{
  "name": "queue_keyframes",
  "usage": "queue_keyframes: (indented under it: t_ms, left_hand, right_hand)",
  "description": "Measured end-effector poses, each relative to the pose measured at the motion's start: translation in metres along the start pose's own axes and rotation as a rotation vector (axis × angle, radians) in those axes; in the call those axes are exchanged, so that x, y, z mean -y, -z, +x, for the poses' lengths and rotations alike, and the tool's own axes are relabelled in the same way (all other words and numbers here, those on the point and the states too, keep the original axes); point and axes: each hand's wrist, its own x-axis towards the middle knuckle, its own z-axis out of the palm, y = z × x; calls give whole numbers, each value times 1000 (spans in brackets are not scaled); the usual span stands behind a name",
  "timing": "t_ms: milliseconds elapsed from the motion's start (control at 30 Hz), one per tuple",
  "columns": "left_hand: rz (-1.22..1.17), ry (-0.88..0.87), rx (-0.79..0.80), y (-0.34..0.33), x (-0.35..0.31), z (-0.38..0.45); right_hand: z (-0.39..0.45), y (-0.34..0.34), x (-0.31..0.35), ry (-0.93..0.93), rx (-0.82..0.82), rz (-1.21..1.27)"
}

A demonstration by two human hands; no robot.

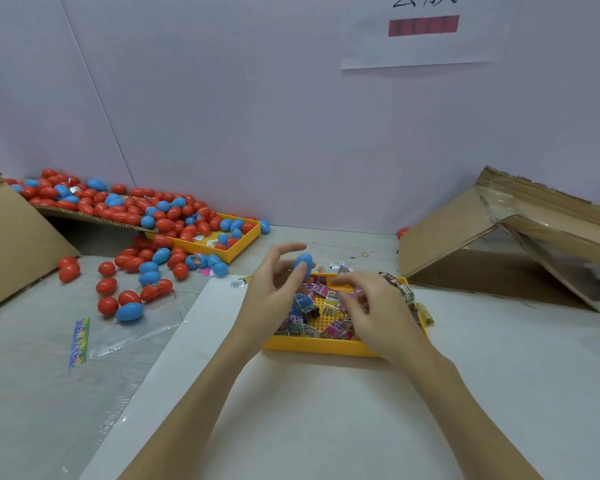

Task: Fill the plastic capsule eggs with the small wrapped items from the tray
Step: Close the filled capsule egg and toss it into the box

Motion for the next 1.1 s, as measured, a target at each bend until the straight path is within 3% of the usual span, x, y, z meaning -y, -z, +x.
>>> queue_keyframes:
  t_ms: [100,167,300,467,567,700,767,900,1100]
  left_hand:
    - [49,44,17,3,1,0]
    - [44,91,11,3,2,1]
    - [93,104,-8,3,2,2]
    - [43,96,-21,0,-2,0]
    - [284,-98,0,-2,2,-5]
    - [728,-379,191,0,9,-6]
    - [810,-486,175,0,10,-5]
    - [728,-542,66,-1,6,-5]
    - [495,-316,159,-3,2,-7]
  right_hand:
    - [-1,-3,-7,-36,252,-172]
    - [-2,-4,-7,-42,272,-227]
    - [-4,-6,-6,-30,175,-214]
    - [-4,-2,3,2,-115,-23]
    - [-5,1,5,-75,-161,130]
    - [-5,0,6,-149,-131,305]
    - [-5,1,6,-153,-123,337]
    - [-4,2,6,-141,-65,401]
    - [-3,2,6,-144,-31,483]
